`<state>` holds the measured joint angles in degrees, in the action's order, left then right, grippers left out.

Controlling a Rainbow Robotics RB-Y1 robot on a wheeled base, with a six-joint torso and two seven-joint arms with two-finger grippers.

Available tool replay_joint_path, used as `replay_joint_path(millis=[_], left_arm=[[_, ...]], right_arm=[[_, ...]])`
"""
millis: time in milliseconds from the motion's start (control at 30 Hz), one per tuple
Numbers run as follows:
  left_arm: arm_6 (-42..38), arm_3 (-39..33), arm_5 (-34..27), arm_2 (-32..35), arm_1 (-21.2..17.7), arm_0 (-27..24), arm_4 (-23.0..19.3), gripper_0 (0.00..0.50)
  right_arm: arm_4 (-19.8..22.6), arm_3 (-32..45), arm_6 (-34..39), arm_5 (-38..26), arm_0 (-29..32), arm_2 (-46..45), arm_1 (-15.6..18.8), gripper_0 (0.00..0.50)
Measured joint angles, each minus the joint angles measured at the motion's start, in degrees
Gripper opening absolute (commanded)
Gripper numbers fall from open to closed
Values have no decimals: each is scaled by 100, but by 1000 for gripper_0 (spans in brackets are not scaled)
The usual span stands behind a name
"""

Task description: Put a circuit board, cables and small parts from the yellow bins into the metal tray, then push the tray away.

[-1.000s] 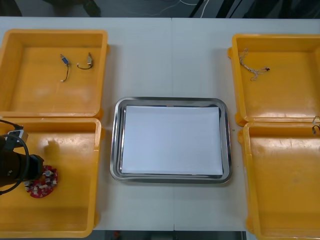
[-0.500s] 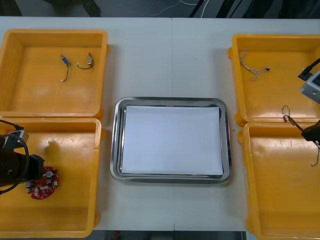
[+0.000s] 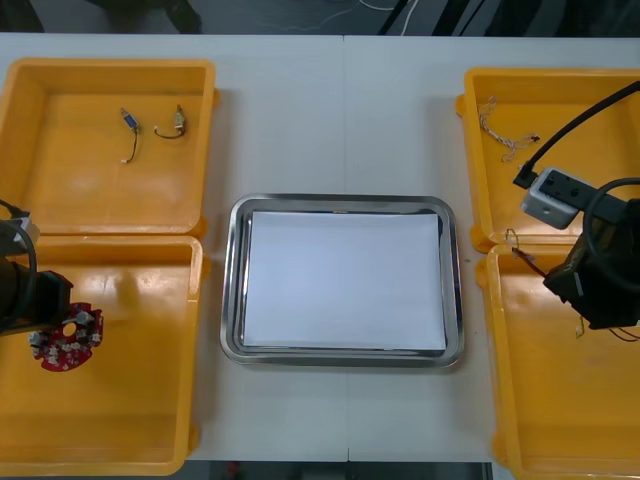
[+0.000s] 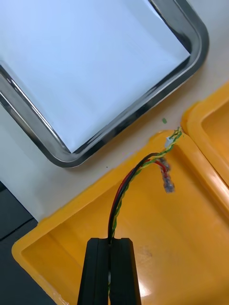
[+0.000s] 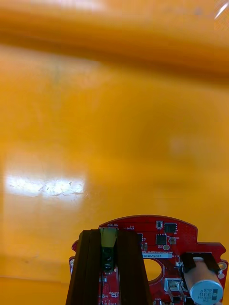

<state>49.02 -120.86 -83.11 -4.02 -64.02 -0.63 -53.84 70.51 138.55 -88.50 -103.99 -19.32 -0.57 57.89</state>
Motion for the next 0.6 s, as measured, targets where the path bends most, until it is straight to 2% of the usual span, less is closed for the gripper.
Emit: replay_joint_path(millis=[367, 600], left_arm=[[-1, -57, -1163, 1, 2, -1106, -620, 0], [-3, -184, -1680, -18, 161, -1703, -720, 0]], right_arm=[[-208, 20, 356, 31, -893, 1094, 55, 0], [-392, 22, 371, 55, -1295, 1672, 97, 0]])
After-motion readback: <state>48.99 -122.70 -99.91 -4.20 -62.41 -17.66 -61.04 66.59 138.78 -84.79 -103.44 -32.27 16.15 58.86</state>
